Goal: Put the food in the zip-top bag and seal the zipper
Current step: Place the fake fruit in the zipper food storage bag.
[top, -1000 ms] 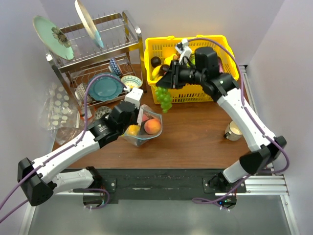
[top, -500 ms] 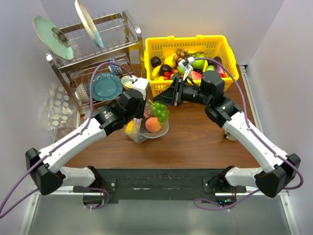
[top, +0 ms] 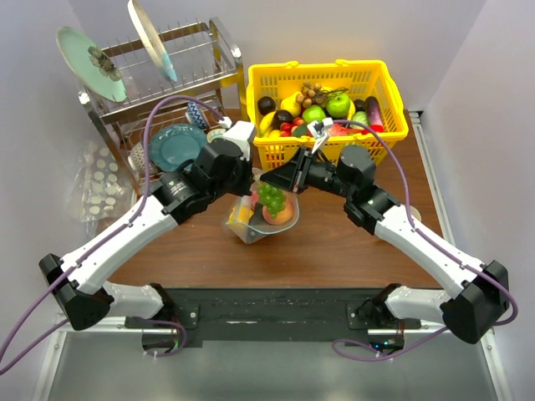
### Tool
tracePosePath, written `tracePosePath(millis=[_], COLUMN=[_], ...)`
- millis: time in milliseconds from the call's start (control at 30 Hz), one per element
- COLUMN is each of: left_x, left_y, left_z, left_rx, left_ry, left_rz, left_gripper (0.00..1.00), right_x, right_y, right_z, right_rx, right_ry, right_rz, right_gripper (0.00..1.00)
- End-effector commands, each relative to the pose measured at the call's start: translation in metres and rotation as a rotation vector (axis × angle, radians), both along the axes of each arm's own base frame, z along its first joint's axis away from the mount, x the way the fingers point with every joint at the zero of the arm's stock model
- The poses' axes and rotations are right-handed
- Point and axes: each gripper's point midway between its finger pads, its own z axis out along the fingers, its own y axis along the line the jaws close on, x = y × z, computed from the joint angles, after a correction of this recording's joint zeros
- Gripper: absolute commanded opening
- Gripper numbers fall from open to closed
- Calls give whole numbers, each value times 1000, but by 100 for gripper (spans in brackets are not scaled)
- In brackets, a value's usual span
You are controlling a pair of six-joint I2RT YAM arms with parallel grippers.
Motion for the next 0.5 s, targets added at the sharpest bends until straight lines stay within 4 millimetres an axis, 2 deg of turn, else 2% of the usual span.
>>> tracePosePath(millis=[0,33,133,167,233,300,333,400,433,467], left_x=[-3,-3,-6,-7,-7,-5,-4,-1,0,0], left_y=[-6,-6,-7,-7,-6,-2,-1,3,4,5], left_z=[40,43,50,51,55,53,50,44,39,37], left_rx=[-104,-115,-140,-145,-156,-145,-137,-119,-109,-106], left_ry=[-43,-47,-49,-51,-59,-65,-63,-59,-52,-51], left_rz=[-19,-22,-30,-32,-28,-12,-4,15,20,24], left_gripper=[0,0,0,0,0,0,0,0,0,0], right_x=[-1,-3,-6,-7,-11,-13,-13,-13,-14,-15], right_y=[0,0,2,3,3,-2,-5,-13,-22,-27], right_z=[9,5,-5,-7,-9,-3,-8,-4,-10,-8], right_rx=[9,-4,-28,-33,-47,-56,-80,-110,-153,-173], right_ry=[-83,-82,-85,-83,-76,-100,-87,-102,-78,-91], right_rz=[-36,-39,-42,-39,-37,-57,-68,-96,-131,-142], right_gripper=[15,17,47,69,83,87,87,87,86,86])
